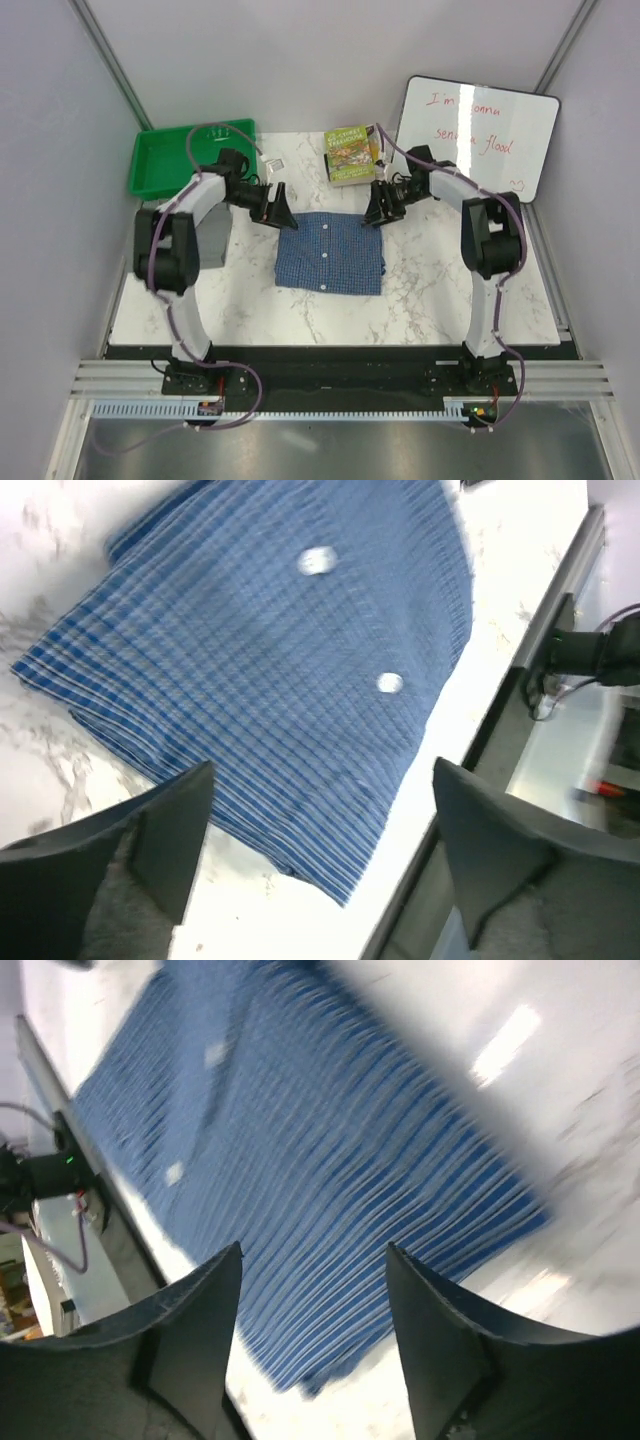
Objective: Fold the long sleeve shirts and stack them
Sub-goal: Fold the shirt
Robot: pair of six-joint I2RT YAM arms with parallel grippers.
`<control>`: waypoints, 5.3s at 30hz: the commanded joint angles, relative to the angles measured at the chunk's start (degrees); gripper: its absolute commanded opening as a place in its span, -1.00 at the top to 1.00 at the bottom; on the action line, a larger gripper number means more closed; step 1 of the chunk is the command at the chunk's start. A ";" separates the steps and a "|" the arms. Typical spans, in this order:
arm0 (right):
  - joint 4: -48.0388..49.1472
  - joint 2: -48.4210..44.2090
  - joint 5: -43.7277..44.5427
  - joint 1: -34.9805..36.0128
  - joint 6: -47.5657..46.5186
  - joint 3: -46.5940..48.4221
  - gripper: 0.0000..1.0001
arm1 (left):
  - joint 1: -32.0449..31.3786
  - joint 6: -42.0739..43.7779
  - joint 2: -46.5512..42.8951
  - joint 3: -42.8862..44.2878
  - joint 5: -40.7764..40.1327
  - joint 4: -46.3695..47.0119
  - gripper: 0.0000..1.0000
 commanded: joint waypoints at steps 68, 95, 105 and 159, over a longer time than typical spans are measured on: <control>-1.98 -5.98 1.72 7.49 -5.80 -3.29 -0.96 | -11.17 -41.90 -29.47 -50.16 4.83 48.82 -0.86; -13.31 -15.28 20.73 29.14 -62.53 -8.25 -0.05 | 14.33 -27.59 -39.96 -40.67 -8.78 26.51 -0.85; -23.42 -21.28 14.04 15.16 -37.30 -5.85 -0.23 | -7.11 -25.02 -27.31 -36.53 -9.93 29.38 -0.93; -24.48 -5.54 28.28 15.23 -28.37 7.21 0.04 | -6.16 -63.52 -3.84 -56.48 -7.47 82.66 -0.35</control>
